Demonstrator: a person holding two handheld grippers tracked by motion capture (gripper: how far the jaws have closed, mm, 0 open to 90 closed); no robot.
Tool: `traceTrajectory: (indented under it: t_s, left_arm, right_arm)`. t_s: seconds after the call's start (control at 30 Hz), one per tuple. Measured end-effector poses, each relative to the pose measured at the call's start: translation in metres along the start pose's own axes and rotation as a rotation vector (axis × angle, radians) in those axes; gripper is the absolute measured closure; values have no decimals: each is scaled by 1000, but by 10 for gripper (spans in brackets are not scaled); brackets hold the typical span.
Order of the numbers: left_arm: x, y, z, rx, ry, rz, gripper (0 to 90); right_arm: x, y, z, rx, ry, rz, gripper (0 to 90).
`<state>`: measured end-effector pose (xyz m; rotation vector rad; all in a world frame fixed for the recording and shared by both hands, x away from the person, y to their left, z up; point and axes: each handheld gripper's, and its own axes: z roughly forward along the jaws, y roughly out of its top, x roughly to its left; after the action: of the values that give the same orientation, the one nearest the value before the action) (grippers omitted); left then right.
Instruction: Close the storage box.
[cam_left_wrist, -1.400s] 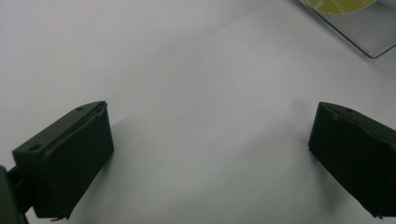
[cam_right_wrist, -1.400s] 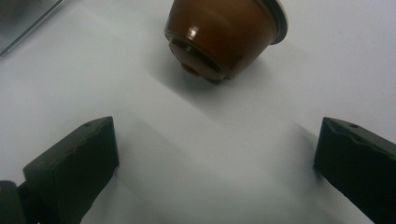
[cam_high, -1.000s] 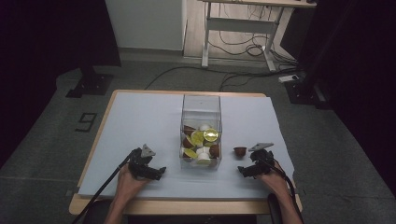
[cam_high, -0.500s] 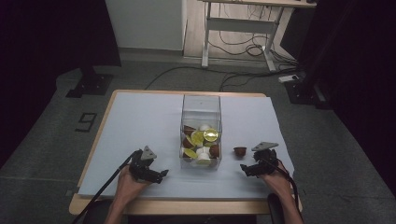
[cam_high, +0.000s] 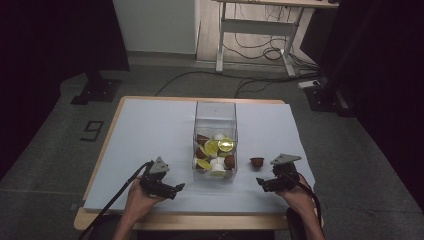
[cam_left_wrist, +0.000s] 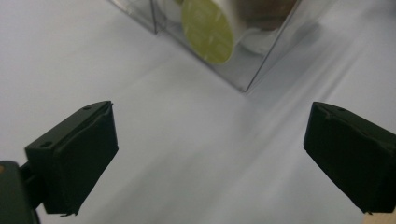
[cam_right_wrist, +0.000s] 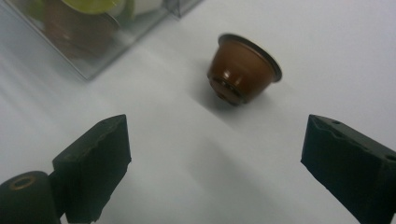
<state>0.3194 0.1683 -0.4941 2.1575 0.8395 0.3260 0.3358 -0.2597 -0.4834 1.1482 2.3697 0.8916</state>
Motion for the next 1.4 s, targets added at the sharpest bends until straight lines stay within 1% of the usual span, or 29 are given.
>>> traceTrajectory:
  t_s: [0.03,0.1,0.2,0.27,0.37,0.47,0.53,0.67,0.77,0.87,1.0,1.07,1.17,1.3,1.4]
  left_arm:
    - [-1,2,0,-5,0,9,45]
    - [-3,4,-1,-13,-3,14,63]
    - [-5,7,-2,-22,-5,27,86]
    - [-6,10,-3,-30,-13,33,110]
    - [-7,12,-3,-37,-22,37,142]
    - [-8,16,-3,-35,-32,47,146]
    - [-10,19,-3,-38,-46,56,158]
    - [-12,25,-2,-39,-61,72,189]
    - [-14,28,0,-36,-62,82,199]
    - [-14,31,1,-43,-68,79,213]
    - [-15,34,2,-47,-79,89,232]
    - [-14,35,3,-54,-88,86,246]
    - [-14,36,4,-55,-88,85,266]
    - [-15,39,5,-62,-95,100,301]
    - [-16,41,6,-64,-101,114,340]
  right_arm:
    - [1,1,-1,-6,8,0,85]
    - [2,2,-2,-10,22,-2,87]
    - [4,3,-1,-3,45,-14,91]
    - [6,4,-1,-6,54,-17,99]
    - [8,6,-1,-20,83,-15,118]
    - [11,10,-2,-40,103,-21,133]
    - [13,12,-2,-49,119,-19,136]
    - [18,17,-2,-61,129,-24,143]
    - [21,20,-2,-70,135,-29,153]
    - [24,23,-2,-75,143,-27,165]
    - [28,26,-1,-79,154,-31,175]
    - [30,28,-1,-85,160,-41,188]
    - [34,31,0,-92,174,-52,216]
    - [37,34,1,-100,184,-58,239]
    - [39,37,1,-113,201,-59,281]
